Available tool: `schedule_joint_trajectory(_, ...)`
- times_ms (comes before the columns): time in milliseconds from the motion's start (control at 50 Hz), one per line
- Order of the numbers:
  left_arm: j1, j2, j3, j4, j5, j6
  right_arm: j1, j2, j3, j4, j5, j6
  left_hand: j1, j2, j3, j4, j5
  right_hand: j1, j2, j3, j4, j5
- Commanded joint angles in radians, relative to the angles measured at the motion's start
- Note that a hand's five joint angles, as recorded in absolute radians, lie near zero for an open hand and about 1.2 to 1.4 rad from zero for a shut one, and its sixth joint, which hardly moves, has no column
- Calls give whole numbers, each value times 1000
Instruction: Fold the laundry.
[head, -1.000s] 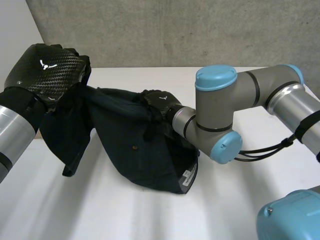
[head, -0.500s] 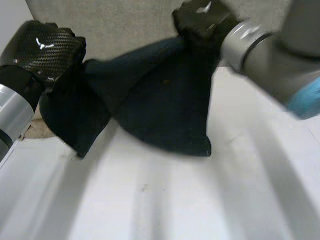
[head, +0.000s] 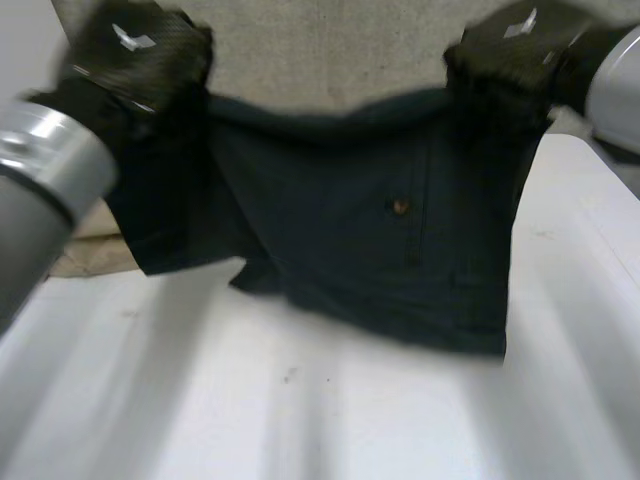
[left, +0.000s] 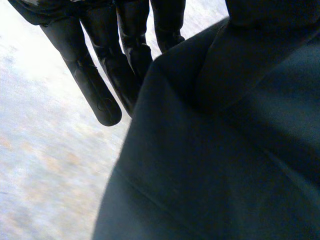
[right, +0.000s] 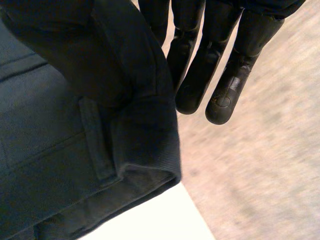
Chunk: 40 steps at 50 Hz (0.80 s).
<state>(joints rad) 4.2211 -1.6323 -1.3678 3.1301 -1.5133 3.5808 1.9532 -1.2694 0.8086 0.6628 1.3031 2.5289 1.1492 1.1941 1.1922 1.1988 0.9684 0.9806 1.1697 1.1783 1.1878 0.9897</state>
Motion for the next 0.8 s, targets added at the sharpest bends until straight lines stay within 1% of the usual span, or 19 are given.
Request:
schedule_joint_trajectory(20,-20,-308,168,-1,-18,13,6,169,-45,-43,59,-15,247,202,204,197,253,416,227,218,209,232)
schedule_joint_trajectory(40,-20,-334,193,-1,-18,18,7,207,-78,-79,86,-12,247,202,204,197,253,416,227,218,209,232)
schedule_joint_trajectory(60,-21,-380,241,1,-18,33,7,226,-95,-103,99,-10,247,202,204,197,253,416,227,218,209,232)
schedule_joint_trajectory(100,-20,-417,294,5,-13,58,9,258,-133,-162,122,-9,247,202,204,197,253,416,227,218,209,232)
schedule_joint_trajectory(120,-20,-432,321,10,-12,71,9,284,-172,-240,140,-3,247,202,204,197,253,416,227,218,209,232)
schedule_joint_trajectory(180,-21,-477,458,89,-15,118,12,309,-221,-391,153,24,247,202,204,197,253,416,227,218,209,232)
schedule_joint_trajectory(200,-20,-486,517,158,-19,133,12,314,-242,-511,153,51,247,202,204,197,253,416,227,218,209,232)
schedule_joint_trajectory(260,-20,-483,582,286,-31,138,9,312,-259,-704,160,91,247,202,204,197,253,416,227,218,209,232)
schedule_joint_trajectory(280,-23,-478,604,374,-42,141,9,302,-252,-826,157,117,247,202,204,197,253,416,227,218,209,232)
schedule_joint_trajectory(360,-30,-433,596,548,-54,135,9,260,-226,-1024,160,151,247,202,204,197,253,416,227,218,209,232)
schedule_joint_trajectory(400,-38,-405,576,564,-59,133,9,246,-213,-1032,156,151,247,202,204,197,253,416,227,218,209,232)
schedule_joint_trajectory(480,-39,-357,475,547,-65,133,9,231,-180,-979,156,152,247,202,204,197,253,416,227,218,209,232)
schedule_joint_trajectory(560,-41,-337,345,522,-68,133,3,229,-123,-885,153,151,247,202,204,197,253,416,227,218,209,232)
schedule_joint_trajectory(640,-41,-327,204,480,-70,131,1,235,-59,-757,143,142,247,202,204,197,253,416,227,218,209,232)
schedule_joint_trajectory(660,-41,-324,172,469,-73,131,0,242,-28,-702,140,133,247,202,204,197,253,416,227,218,209,232)
schedule_joint_trajectory(720,-41,-319,37,433,-97,125,0,245,39,-626,125,113,247,202,204,197,253,416,227,218,209,232)
schedule_joint_trajectory(740,-43,-319,4,427,-103,122,-2,246,97,-591,110,93,247,202,204,197,253,416,227,218,209,232)
schedule_joint_trajectory(760,-43,-320,-61,418,-119,115,-2,246,130,-577,101,77,247,202,204,197,253,416,227,218,209,232)
schedule_joint_trajectory(800,-44,-323,-123,413,-131,104,-2,248,196,-560,82,51,247,202,204,197,253,416,227,218,209,232)
